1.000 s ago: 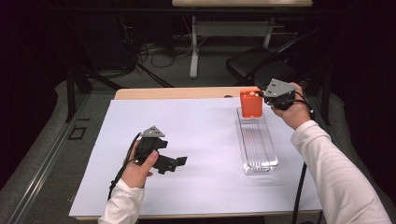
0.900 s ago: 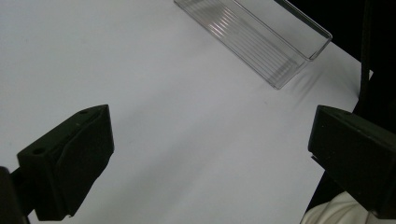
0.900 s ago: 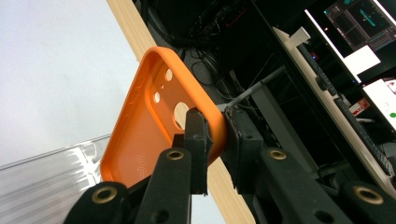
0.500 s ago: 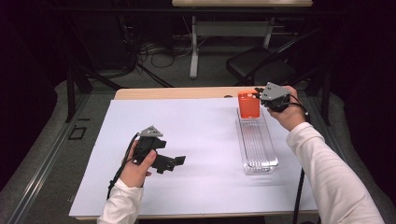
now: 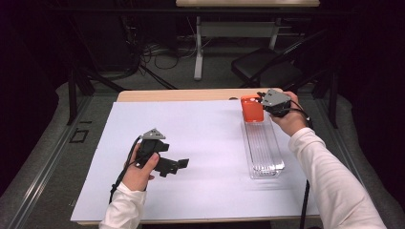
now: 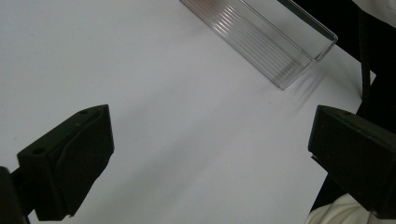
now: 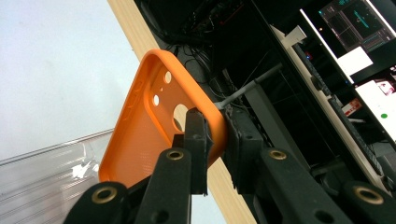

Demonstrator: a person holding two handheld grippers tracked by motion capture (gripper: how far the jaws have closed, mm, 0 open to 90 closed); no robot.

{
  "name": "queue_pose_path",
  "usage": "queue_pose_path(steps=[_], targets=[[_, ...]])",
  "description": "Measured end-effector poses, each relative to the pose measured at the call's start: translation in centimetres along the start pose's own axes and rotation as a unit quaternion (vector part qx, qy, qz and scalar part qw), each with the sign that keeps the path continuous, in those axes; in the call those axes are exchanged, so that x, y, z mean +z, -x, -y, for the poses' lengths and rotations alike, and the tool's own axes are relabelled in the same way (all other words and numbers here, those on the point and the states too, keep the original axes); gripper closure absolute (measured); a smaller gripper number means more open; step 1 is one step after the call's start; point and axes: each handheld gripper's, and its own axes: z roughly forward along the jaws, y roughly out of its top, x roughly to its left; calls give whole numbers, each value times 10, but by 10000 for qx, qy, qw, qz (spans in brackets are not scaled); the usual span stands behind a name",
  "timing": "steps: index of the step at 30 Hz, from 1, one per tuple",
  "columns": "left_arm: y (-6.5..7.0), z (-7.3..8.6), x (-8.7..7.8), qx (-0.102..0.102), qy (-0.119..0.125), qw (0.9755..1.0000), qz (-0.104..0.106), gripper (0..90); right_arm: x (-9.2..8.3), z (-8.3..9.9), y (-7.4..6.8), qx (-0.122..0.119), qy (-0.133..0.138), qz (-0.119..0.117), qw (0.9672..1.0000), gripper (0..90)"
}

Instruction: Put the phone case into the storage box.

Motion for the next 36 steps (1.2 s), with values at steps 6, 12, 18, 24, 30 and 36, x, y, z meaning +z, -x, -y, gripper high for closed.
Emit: queue_pose_path(steps=[6,12,18,24,30,36], targets=[[-1,1,2,16,-36,10000,13,5,1,4,0,41,3,1,10000,797],[-1,1,2,19,-29,10000,14,5,2,9,-2,68,36,-32,10000,797],[-1,1,3,0,-21,10000,13,5,3,14,0,124,78,-77,9999,796],[0,2,3,5,-25,10000,25,5,2,15,3,67,31,-119,9999,794],[0,2,4,5,-26,10000,42,5,4,16,4,-95,-158,-9,9998,793],[-1,2,3,-11,-21,10000,30,6,6,22,9,-5,-251,52,9997,789]])
